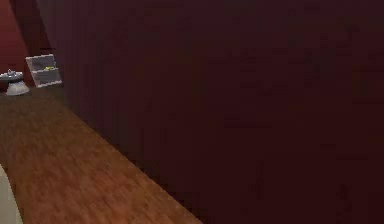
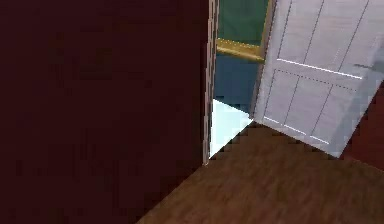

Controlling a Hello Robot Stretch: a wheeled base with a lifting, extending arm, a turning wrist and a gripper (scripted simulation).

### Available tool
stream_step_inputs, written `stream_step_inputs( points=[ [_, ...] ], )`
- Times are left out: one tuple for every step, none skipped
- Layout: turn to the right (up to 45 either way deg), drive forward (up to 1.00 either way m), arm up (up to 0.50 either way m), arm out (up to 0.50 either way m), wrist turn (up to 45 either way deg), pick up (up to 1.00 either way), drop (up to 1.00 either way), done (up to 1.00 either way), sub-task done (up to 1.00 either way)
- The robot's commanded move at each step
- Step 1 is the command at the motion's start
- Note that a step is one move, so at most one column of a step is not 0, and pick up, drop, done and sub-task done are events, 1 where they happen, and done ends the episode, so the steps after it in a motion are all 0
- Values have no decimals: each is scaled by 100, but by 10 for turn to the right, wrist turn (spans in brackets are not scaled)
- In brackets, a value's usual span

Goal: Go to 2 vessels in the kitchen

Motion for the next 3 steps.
stream_step_inputs(
  points=[
    [0, 40, 0, 0, 0, 0, 0, 0, 0],
    [-420, 0, 0, 0, 0, 0, 0, 0, 0],
    [0, 85, 0, 0, 0, 0, 0, 0, 0]
  ],
)
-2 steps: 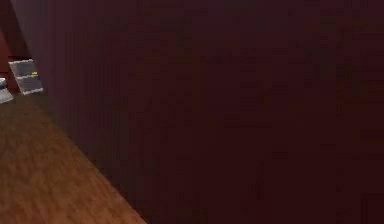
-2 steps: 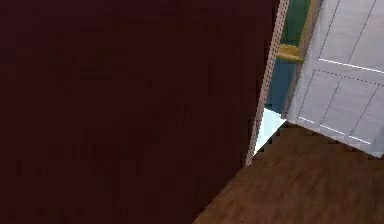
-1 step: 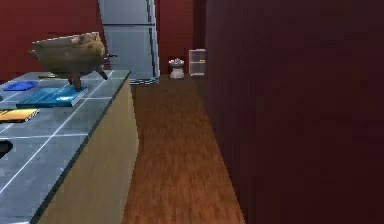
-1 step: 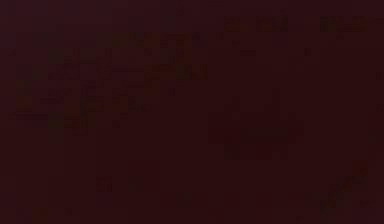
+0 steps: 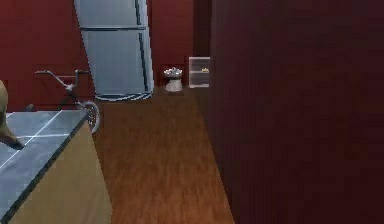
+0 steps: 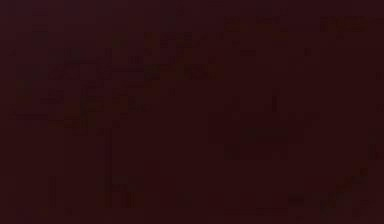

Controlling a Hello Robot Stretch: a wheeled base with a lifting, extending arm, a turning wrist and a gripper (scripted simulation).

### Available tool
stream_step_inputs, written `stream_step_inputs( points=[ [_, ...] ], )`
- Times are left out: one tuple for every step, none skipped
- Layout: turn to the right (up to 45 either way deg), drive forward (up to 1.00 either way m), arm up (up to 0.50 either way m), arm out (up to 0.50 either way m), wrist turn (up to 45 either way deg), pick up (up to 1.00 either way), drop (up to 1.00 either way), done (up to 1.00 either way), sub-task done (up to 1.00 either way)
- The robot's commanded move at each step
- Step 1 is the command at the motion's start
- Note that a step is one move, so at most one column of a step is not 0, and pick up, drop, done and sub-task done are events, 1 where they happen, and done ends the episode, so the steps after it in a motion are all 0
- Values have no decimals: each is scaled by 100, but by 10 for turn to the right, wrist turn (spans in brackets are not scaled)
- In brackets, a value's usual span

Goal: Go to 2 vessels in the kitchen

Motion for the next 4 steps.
stream_step_inputs(
  points=[
    [-450, 0, 0, 0, 0, 0, 0, 0, 0],
    [-90, 0, 0, 0, 0, 0, 0, 0, 0],
    [0, 0, 0, 0, 0, 0, 0, 0, 100],
    [450, 0, 0, 0, 0, 0, 0, 0, 0]
  ],
)
